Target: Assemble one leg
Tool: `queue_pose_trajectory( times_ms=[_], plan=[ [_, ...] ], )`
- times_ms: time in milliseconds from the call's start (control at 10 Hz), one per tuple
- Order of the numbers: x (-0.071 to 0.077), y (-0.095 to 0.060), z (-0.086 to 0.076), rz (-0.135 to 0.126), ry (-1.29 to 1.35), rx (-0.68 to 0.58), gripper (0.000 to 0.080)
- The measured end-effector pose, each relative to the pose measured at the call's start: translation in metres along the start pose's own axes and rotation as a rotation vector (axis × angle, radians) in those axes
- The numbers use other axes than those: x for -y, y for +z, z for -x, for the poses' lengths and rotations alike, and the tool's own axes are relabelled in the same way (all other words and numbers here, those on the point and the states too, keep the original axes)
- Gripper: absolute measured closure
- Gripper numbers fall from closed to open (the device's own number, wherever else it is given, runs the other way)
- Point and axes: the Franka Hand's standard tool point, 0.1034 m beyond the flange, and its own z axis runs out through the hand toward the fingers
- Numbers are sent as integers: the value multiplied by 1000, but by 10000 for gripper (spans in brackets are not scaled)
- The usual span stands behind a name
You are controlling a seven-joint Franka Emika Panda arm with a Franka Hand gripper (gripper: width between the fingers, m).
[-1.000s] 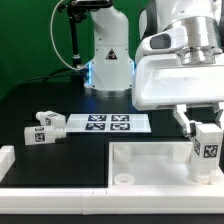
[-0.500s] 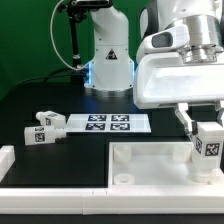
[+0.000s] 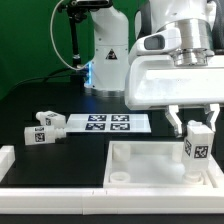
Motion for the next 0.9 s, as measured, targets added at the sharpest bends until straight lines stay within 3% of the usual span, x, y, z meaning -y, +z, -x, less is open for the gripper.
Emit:
queue_pose_trajectory(
  times_ms=[100, 600, 700, 800, 900],
  plan=[
    [4, 4, 6, -3, -5, 11, 515],
    [5, 6, 5, 0, -4, -29, 515],
    [5, 6, 5, 1, -9, -28, 464],
    [4, 6, 5, 1, -13, -28, 464],
    [0, 8, 8, 3, -7, 10, 328]
  ],
)
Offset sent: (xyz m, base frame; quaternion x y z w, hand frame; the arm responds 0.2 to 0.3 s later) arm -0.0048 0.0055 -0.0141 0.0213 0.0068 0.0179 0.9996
